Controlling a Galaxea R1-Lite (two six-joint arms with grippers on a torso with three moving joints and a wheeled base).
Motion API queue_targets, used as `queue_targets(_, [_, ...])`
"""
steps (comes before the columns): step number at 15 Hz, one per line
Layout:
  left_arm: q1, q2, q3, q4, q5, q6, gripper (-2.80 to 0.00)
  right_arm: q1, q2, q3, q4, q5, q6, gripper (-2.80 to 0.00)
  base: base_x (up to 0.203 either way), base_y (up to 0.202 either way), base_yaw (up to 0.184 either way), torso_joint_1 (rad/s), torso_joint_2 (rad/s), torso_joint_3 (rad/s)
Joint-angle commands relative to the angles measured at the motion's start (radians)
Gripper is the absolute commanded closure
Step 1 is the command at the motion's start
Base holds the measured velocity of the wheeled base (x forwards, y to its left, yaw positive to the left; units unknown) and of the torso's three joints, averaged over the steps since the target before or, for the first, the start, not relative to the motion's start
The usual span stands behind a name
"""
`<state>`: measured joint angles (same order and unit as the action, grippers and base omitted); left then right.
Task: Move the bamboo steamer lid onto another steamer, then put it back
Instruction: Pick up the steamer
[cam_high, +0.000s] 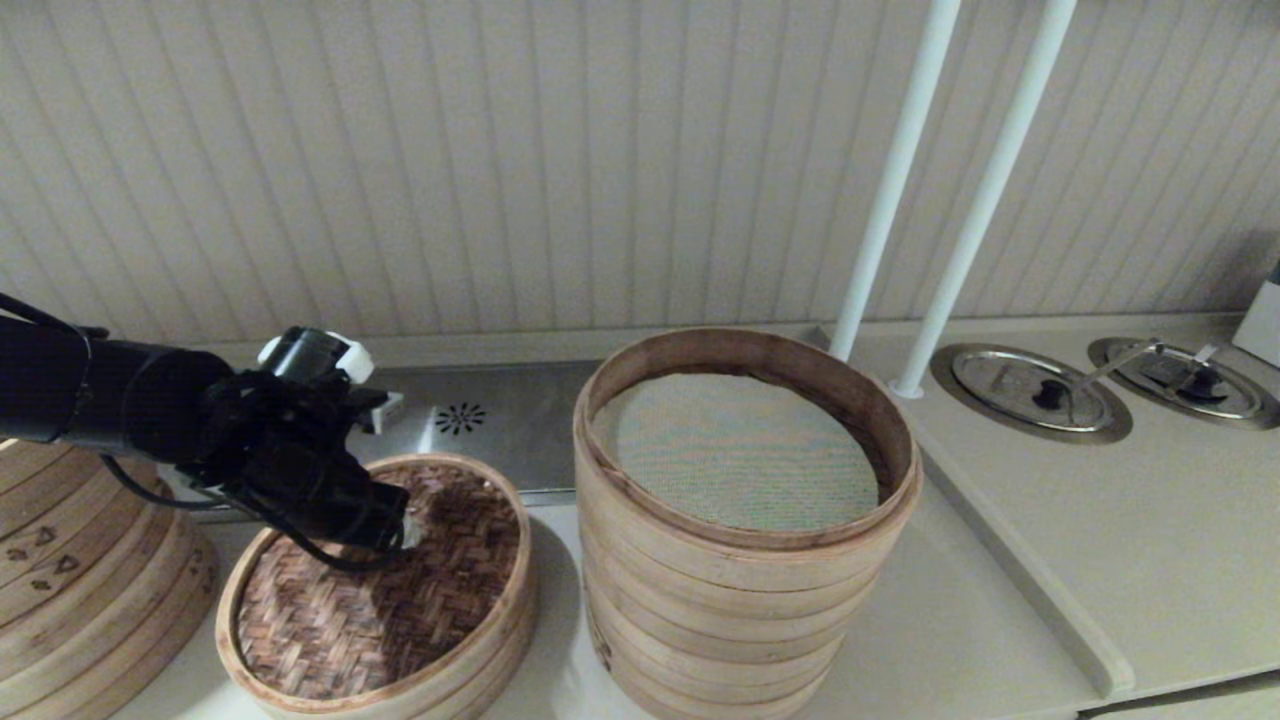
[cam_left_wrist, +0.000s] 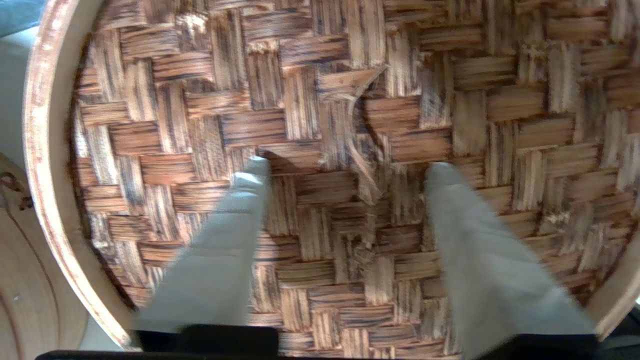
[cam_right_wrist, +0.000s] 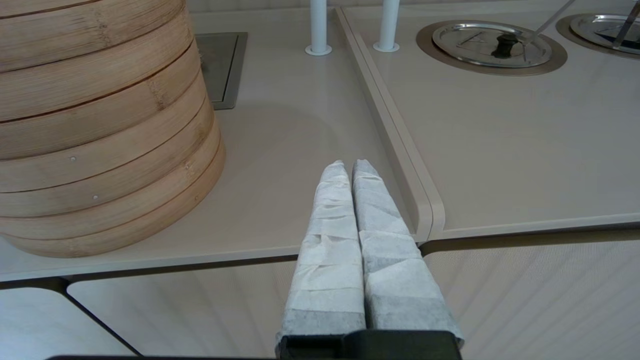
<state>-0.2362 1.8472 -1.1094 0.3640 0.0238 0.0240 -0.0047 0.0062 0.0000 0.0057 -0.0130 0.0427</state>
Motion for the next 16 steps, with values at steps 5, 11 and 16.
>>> queue_targets(5, [0.0,0.003,0.031,-0.042,0.001,0.001,0.0,0.0,0.001,0.003,0.0,0.0,0.0,0.0,0.0,0.0,0.0,0.0,0.0,0.0])
queue_targets(11, [0.001,-0.005,0.052,-0.057,0.002,0.001,0.0,0.0,0.001,0.003,0.0,-0.001,0.0,0.0,0.0,0.0,0.0,0.0,0.0,0.0])
queue_targets(16, [0.001,-0.045,0.043,-0.057,0.001,0.001,0.0,0.0,0.001,0.003,0.0,-0.001,0.0,0.0,0.0,0.0,0.0,0.0,0.0,0.0])
